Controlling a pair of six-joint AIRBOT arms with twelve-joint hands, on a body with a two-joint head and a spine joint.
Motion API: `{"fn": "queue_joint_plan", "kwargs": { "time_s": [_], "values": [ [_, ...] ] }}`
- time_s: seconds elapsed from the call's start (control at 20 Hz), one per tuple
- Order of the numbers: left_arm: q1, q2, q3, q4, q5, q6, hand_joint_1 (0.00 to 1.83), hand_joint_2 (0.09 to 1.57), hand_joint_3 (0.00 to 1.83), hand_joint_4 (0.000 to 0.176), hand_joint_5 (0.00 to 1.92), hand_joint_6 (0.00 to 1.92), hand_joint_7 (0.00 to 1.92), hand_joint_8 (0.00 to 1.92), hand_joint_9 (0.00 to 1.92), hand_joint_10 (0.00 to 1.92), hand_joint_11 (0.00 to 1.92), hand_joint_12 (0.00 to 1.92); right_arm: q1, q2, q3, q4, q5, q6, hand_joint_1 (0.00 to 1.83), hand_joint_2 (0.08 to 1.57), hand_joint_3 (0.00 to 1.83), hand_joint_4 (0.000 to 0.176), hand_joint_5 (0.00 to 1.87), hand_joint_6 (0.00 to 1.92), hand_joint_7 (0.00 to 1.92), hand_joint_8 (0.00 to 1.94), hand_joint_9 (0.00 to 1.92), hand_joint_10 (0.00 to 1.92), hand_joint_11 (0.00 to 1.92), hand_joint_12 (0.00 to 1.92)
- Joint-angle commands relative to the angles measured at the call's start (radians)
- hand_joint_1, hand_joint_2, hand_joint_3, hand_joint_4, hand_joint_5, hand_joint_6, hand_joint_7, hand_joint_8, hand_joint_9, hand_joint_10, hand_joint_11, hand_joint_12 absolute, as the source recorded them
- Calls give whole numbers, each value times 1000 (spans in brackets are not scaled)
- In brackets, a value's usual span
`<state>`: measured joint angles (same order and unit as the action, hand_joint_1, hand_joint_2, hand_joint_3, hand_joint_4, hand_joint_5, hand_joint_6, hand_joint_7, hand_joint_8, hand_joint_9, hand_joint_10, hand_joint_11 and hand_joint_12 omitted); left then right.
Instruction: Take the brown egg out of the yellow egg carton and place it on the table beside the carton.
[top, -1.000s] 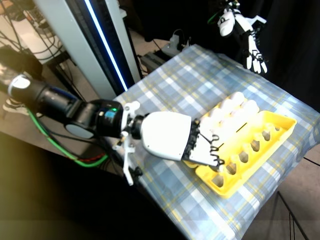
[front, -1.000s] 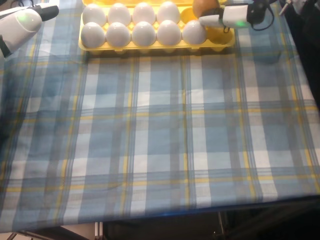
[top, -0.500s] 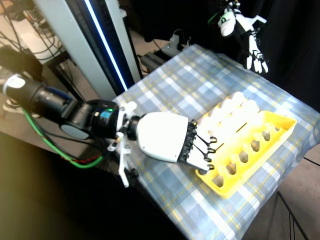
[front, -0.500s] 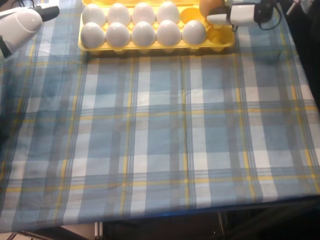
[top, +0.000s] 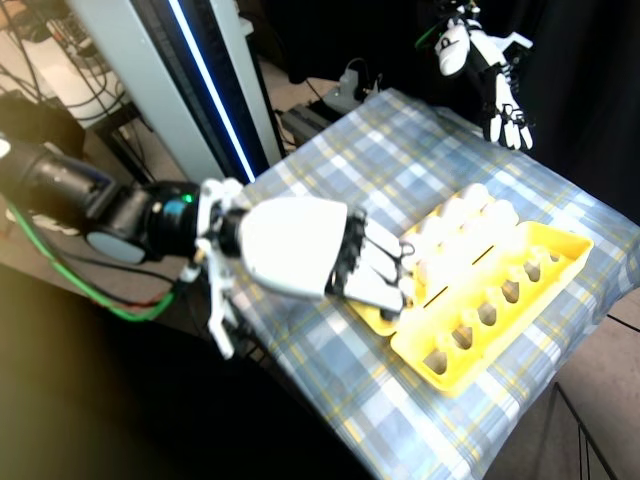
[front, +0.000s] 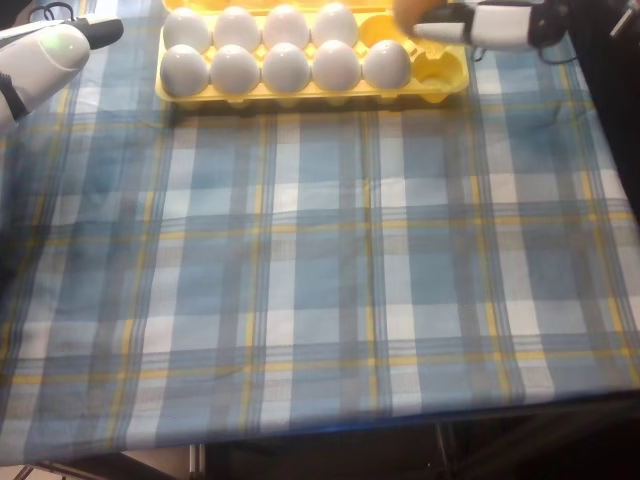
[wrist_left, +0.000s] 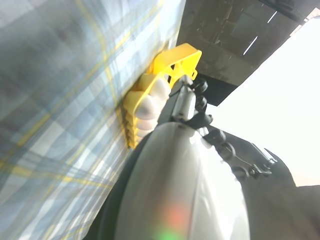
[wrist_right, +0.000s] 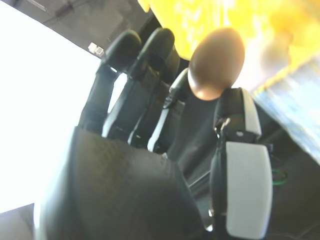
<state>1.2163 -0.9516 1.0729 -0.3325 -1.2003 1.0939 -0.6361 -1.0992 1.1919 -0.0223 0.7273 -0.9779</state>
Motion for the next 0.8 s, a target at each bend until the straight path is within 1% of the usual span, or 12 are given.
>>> {"fn": "queue_joint_plan", "kwargs": {
  "time_s": [0.0, 0.05, 0.1, 0.15, 0.2, 0.25, 0.3, 0.45, 0.5, 0.55, 0.6, 0.75],
  "values": [
    [-6, 8, 6, 0, -115, -10, 0, 1118, 1, 8, 451, 2, 301, 0, 200, 1, 28, 68, 18, 11, -4, 4, 154, -1, 1040, 1182, 5, 0, 845, 1176, 932, 19, 947, 451, 674, 1071],
    [-7, 10, 6, 1, -114, -10, 0, 1115, 0, 0, 451, 2, 305, 1, 203, 2, 32, 70, 17, 19, -21, -10, 163, -1, 1024, 1183, 2, 22, 846, 1183, 926, 7, 867, 163, 513, 818],
    [-7, 10, 6, 1, -113, -10, 0, 1113, 0, 0, 452, 2, 310, 3, 206, 3, 34, 71, 17, 24, -33, -22, 169, -1, 1004, 1181, 0, 70, 849, 1179, 931, 4, 765, 55, 210, 656],
    [-7, 10, 6, 2, -113, -10, 0, 1101, 0, 6, 442, 0, 302, 0, 200, 0, 28, 69, 16, 31, -49, -36, 176, -1, 1012, 1171, 0, 74, 870, 1148, 925, 1, 673, 14, 41, 514],
    [-7, 10, 7, 3, -112, -10, 0, 1095, 0, 11, 436, 0, 296, 0, 195, 0, 23, 67, 15, 37, -59, -43, 181, -1, 1010, 1160, 0, 98, 890, 1116, 936, 3, 603, 15, 7, 343],
    [-8, 10, 7, 5, -112, -10, 0, 1096, 0, 14, 430, 0, 287, 0, 194, 0, 18, 65, 9, 46, -75, -51, 192, -1, 1014, 1156, 0, 96, 896, 1107, 953, 6, 566, 11, 1, 168],
    [-10, 9, 8, 6, -110, -10, 0, 1097, 0, 12, 427, 0, 282, 0, 189, 0, 12, 62, -2, 53, -90, -56, 206, -1, 1004, 1160, 1, 106, 883, 1127, 995, 11, 557, 5, 23, 133],
    [-10, 9, 7, 6, -109, -10, 0, 1091, 0, 21, 415, 0, 268, 0, 176, 0, 7, 59, -21, 54, -113, -71, 217, -1, 997, 1172, 1, 100, 860, 1163, 991, 1, 582, 6, 74, 136],
    [-10, 9, 7, 7, -109, -10, 0, 1090, 0, 17, 419, 2, 273, 3, 179, 2, 11, 61, -29, 54, -117, -72, 218, -1, 1009, 1171, 0, 76, 863, 1159, 1010, 5, 620, 12, 91, 139],
    [-11, 9, 7, 7, -109, -10, 0, 1090, 0, 18, 418, 2, 275, 3, 179, 2, 7, 59, -40, 54, -123, -73, 221, -1, 1004, 1171, 0, 86, 862, 1160, 996, 1, 636, 10, 94, 128],
    [-11, 9, 7, 8, -108, -10, 0, 1090, 0, 11, 421, 3, 283, 6, 184, 3, 13, 62, -48, 53, -127, -76, 223, -1, 986, 1174, 1, 118, 855, 1171, 983, 1, 641, 7, 113, 124],
    [-11, 9, 7, 8, -110, -10, 0, 1106, 4, 1, 424, 3, 283, 4, 181, 2, 10, 60, -67, 44, -138, -77, 233, -1, 992, 1167, 0, 118, 869, 1148, 1013, 7, 630, 1, 115, 103]
  ]
}}
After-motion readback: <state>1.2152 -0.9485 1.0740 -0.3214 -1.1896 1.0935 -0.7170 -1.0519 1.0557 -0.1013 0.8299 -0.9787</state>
